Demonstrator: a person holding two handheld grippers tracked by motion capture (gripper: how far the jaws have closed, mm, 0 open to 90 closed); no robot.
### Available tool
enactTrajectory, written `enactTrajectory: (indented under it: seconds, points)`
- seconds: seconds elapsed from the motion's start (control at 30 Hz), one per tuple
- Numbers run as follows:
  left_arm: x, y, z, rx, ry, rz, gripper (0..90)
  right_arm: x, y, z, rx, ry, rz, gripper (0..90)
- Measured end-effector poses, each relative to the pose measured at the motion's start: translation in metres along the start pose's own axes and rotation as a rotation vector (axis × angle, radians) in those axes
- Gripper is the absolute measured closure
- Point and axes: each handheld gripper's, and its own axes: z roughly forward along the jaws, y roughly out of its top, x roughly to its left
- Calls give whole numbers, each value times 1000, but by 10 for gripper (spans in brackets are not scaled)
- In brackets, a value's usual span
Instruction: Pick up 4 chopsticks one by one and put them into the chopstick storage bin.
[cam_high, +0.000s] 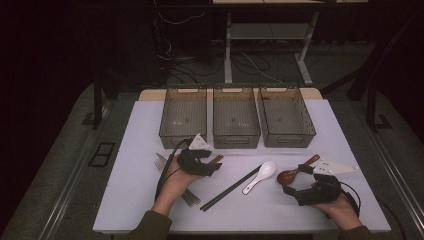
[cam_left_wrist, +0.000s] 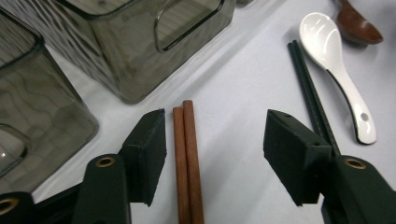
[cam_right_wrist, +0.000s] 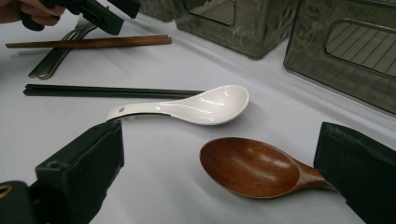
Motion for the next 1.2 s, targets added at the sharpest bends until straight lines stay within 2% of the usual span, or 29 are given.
enactTrajectory:
  seconds: [0.2,0.4,0.6,0.87,1.2]
  points:
    - [-1,-5,-13,-54,-13,5,352,0,-1,2,9,13,-7,15]
    - [1,-11,-21,-64,-28,9,299,-2,-1,7,27,13,-20,15]
    - [1,-16,-33,-103,-19,-11,264,-3,0,11,35,18,-31,15]
    - [1,-27,-48,-115,6,6,240,-3,1,11,19,20,-36,15]
    - [1,-43,-70,-134,29,-6,230,-3,2,11,20,12,-33,15]
